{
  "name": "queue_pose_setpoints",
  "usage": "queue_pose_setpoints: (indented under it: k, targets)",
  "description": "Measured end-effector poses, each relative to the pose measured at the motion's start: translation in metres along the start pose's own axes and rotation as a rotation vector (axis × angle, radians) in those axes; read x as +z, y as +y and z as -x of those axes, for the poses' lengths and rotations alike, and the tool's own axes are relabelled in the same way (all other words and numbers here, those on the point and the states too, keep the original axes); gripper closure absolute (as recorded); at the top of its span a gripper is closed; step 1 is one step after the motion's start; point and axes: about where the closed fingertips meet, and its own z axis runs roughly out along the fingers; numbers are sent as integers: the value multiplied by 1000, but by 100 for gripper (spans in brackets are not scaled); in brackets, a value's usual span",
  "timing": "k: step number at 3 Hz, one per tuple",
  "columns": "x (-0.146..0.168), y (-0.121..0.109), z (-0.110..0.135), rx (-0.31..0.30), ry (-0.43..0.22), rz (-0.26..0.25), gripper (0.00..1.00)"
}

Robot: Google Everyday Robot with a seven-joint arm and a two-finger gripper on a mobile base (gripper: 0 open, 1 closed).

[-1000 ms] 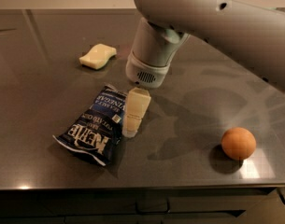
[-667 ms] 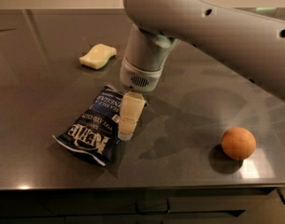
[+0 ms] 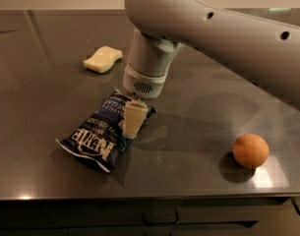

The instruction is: Move blue chip bag near sponge

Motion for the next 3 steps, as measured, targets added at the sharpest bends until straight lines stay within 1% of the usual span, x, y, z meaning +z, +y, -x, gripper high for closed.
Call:
queue_pose_setpoints:
  k: [1, 2, 3]
  targets:
    - [-5, -7, -2, 25, -15, 4, 64]
    - [-20, -25, -5, 56, -36, -21, 88]
    - [-42, -54, -2, 80, -56, -77, 100]
